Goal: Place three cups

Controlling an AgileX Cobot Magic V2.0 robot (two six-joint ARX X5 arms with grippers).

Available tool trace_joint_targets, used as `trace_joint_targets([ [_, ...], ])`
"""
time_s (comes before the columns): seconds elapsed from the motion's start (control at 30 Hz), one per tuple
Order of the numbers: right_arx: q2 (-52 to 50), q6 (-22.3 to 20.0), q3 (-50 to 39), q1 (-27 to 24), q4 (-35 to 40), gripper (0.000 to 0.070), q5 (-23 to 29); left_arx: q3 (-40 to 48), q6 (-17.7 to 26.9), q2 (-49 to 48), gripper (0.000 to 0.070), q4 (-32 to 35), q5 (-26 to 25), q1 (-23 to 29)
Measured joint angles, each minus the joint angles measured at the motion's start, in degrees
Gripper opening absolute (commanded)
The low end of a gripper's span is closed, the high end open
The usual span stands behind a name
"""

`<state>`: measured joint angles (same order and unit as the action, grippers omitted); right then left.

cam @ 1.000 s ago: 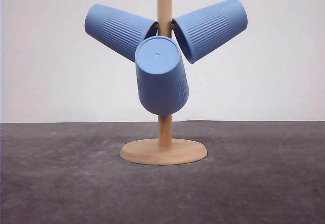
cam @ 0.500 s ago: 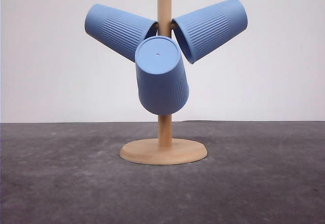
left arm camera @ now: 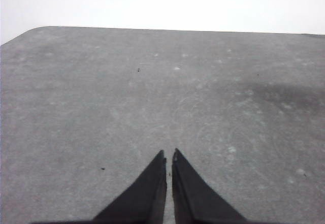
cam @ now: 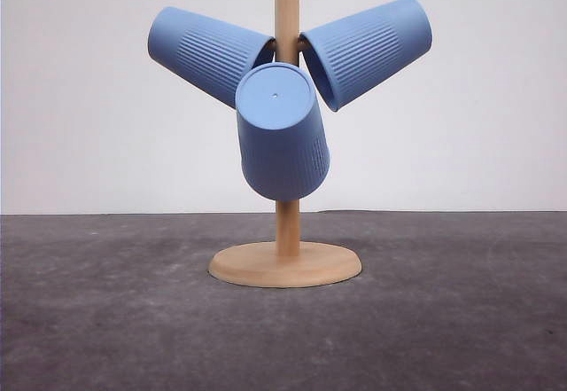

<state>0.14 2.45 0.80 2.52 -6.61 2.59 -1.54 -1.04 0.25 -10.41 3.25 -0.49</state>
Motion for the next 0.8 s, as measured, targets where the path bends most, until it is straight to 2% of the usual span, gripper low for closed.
trace_joint_targets([
  [0.8,0.0,0.0,0.0,0.0,0.0,0.0006,0.0,0.0,0.0,0.0,0.0,0.0,0.0,0.0],
])
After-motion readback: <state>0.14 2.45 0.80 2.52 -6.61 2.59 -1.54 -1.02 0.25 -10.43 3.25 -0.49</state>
